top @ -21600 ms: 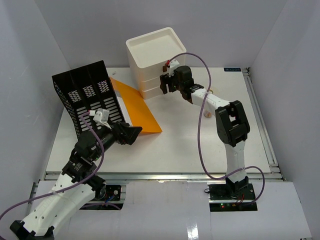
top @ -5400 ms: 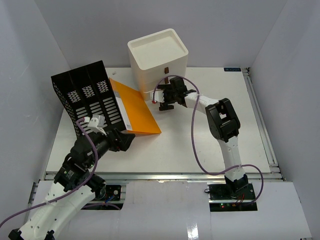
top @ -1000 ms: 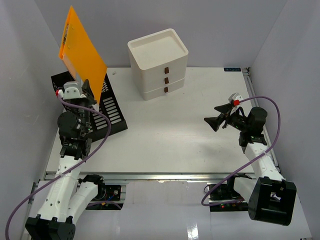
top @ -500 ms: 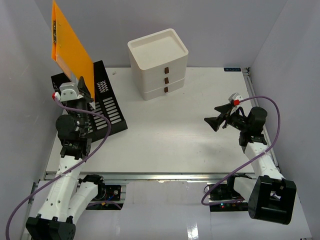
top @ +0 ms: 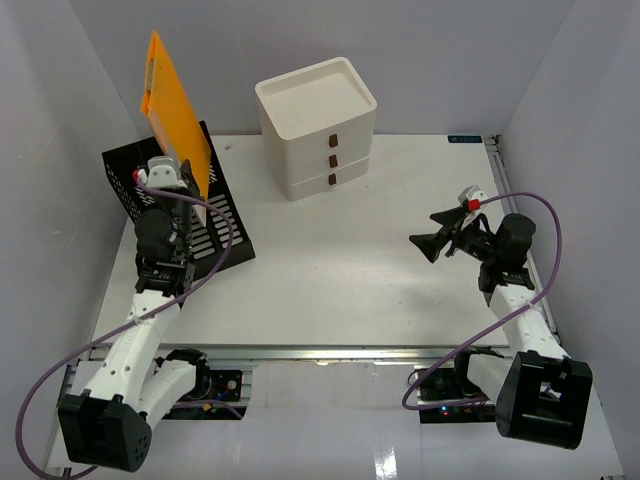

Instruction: Organize the desk

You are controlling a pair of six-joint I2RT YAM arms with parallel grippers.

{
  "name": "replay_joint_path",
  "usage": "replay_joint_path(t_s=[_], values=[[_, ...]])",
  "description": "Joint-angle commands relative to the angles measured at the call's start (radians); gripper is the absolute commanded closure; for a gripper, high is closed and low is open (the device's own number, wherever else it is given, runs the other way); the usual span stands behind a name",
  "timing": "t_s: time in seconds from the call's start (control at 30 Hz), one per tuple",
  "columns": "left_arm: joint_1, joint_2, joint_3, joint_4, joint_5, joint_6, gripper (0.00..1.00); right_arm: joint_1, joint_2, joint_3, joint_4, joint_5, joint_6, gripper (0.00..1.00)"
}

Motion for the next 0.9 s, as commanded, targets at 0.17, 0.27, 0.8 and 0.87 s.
replay_joint_path(t_s=[0.17, 0.27, 0.8, 0.87], values=[[-0.001, 0.096, -0.073, 0.15, 0.023, -0.036, 1.0, -0.011, -0.008, 0.004, 0.038, 0.002, -0.003, 0.1], [-0.001, 0.119, -0.107, 0.194, 0.034, -0.076, 1.0, -0.015, -0.006, 0.005, 0.038, 0.008, -0.002, 0.1], [0.003, 0.238, -0.218, 0.363, -0.023, -0.143, 1.0, -0.021, 0.0, 0.002, 0.042, 0.013, -0.005, 0.1], [0.003, 0.226, -0.215, 0.352, -0.071, -0.17, 1.0, -0.022, 0.001, 0.001, 0.044, 0.013, -0.006, 0.1]])
